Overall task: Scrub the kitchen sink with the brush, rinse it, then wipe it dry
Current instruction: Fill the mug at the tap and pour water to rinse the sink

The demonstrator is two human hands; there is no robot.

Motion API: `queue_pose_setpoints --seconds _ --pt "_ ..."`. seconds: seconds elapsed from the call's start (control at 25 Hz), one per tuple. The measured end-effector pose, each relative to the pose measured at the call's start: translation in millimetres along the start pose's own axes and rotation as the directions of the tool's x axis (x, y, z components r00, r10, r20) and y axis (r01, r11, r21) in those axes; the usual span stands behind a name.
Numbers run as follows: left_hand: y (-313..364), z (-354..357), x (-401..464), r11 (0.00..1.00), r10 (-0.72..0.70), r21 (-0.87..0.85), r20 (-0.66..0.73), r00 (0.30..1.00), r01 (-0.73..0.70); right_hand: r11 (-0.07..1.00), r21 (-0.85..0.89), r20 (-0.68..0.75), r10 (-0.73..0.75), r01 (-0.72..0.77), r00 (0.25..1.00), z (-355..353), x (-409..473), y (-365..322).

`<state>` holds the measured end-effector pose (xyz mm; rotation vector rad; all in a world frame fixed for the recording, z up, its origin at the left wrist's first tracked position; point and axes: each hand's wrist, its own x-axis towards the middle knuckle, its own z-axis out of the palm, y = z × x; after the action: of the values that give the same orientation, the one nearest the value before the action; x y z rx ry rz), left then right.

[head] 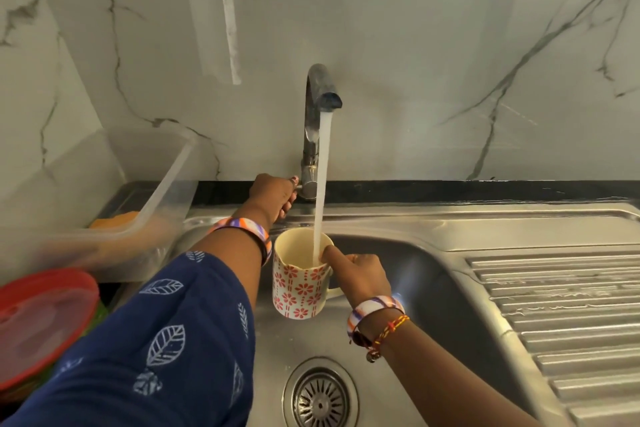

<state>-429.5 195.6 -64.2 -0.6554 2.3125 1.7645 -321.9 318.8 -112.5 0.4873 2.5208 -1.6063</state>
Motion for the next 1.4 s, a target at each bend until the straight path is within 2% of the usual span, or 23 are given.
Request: queue_pose_setpoints --seconds 0.28,0.64,1.4 --pt "2.6 -2.5 -7.6 0.999 -0.033 0.031 0.025 0.999 0.033 0.999 0.043 -0.013 -0.015 0.016 1.0 -6.3 -0.1 -2.7" --pt "4.1 1.2 -12.1 0.997 -0.056 0.045 0.015 0.998 0.055 0.993 -0.064 -0.034 -0.106 0.104 0.994 -4.0 -1.0 5.9" --pt "4.6 0.6 -9.4 0.996 -0.071 0.06 0.031 0.997 0.069 0.993 -0.09 -0.036 -0.078 0.075 0.996 -0.6 6.6 20.1"
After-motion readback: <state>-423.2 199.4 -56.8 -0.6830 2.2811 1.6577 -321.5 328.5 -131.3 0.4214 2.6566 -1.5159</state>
